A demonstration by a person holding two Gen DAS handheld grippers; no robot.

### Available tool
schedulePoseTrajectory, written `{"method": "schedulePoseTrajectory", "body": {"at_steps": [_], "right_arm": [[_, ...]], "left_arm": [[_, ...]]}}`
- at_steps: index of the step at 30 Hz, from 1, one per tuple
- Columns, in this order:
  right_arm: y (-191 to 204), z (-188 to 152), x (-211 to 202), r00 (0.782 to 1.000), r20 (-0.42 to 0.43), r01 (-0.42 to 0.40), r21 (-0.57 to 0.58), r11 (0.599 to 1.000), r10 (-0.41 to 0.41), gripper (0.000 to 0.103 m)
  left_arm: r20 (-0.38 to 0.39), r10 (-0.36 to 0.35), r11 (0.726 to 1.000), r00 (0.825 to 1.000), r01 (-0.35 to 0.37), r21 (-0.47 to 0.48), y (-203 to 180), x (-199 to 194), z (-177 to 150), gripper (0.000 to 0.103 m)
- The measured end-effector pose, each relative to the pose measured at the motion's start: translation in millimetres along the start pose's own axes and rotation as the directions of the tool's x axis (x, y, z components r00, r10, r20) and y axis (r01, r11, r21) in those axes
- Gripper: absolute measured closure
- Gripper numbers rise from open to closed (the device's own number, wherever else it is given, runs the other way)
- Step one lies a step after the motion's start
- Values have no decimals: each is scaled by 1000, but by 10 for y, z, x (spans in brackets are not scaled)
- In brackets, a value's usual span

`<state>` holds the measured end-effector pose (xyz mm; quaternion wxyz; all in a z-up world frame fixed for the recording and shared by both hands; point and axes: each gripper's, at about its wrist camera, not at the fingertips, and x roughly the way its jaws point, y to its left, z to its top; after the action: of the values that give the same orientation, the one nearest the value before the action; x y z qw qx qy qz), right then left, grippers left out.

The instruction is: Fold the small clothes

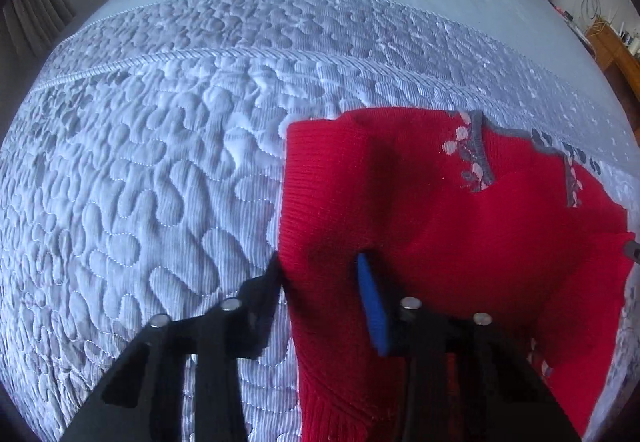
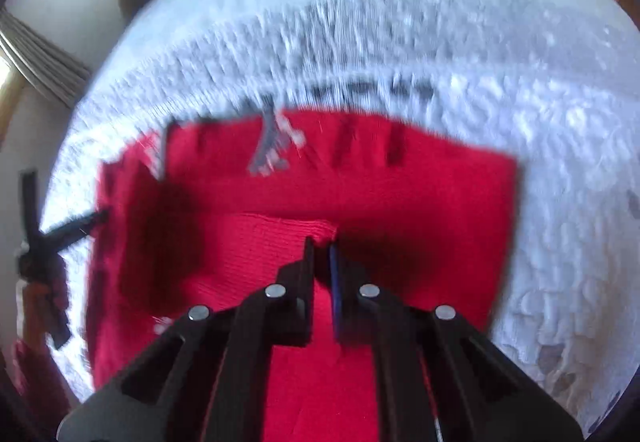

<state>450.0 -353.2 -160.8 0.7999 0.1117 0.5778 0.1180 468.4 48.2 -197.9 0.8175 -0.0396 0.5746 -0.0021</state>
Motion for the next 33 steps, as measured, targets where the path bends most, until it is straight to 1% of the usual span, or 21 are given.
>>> {"method": "schedulePoseTrajectory", "body": {"at_steps": [1,3,4,5,8,9,10,12,14,15,16,17,18,19,21,24,26,27,29,31,33], "right_arm": [[-29,20,-92,1000,25,-13,6,1000,12,98],[-152,53,-213,996,61,62,21,998,-63,98],[-255,63,-204,990,54,128,48,991,-130,97],[-356,74,-160,986,41,158,76,984,-162,97],[-603,42,97,990,-28,142,132,981,-140,94],[-664,1,149,991,-38,134,141,981,-130,90],[-684,-46,132,992,-35,123,146,982,-120,84],[-726,-161,61,998,-21,62,173,983,-59,67],[-700,-261,0,999,-20,36,161,986,-33,67],[-672,-300,-22,999,-31,31,145,989,-27,63],[-654,-333,-12,999,-51,21,138,990,-14,63],[-649,-355,-6,998,-61,15,137,990,-7,64],[-635,-362,16,997,-71,17,132,991,-7,76],[-616,-365,35,997,-77,20,122,992,-11,92],[-580,-359,10,997,-72,11,104,995,-3,95],[-610,-357,-140,999,-29,49,89,995,-46,96],[-749,-390,-148,994,-47,102,114,988,-97,96],[-842,-421,-107,992,-64,115,131,985,-107,96],[-927,-491,-22,993,-88,91,141,986,-79,95],[-902,-511,-43,996,-60,78,117,990,-72,93],[-885,-537,-99,998,-42,57,117,992,-52,89]], "left_arm": [[0,-4,1000,1000,4,-7,21,-8,-2,73],[4,-5,1000,1000,5,-2,37,3,-14,72],[7,-2,1000,1000,2,0,33,13,-16,71],[12,6,1000,1000,-6,0,24,28,-21,71],[34,36,999,999,-37,13,-10,29,-31,69],[42,50,998,998,-51,28,-32,32,-50,66],[52,66,997,996,-68,44,-48,22,-64,64],[67,79,995,995,-83,57,-57,-32,-91,57],[75,84,995,994,-88,54,-28,-112,-141,54],[81,89,994,993,-94,50,-22,-153,-176,49],[86,89,994,992,-94,56,-27,-171,-205,45],[86,87,993,993,-93,68,-43,-175,-234,44],[80,88,992,993,-95,83,-71,-169,-290,42],[82,98,990,992,-105,91,-88,-149,-332,41],[96,117,988,988,-125,88,-85,-132,-355,35],[83,83,994,993,-89,62,13,-101,-338,32],[79,70,995,994,-75,63,45,-77,-332,30],[79,73,994,994,-78,70,46,-68,-340,28],[79,81,993,994,-87,75,53,-49,-339,25],[78,82,994,994,-87,67,73,-26,-332,21],[74,76,995,994,-80,51,98,-60,-338,22]]}}
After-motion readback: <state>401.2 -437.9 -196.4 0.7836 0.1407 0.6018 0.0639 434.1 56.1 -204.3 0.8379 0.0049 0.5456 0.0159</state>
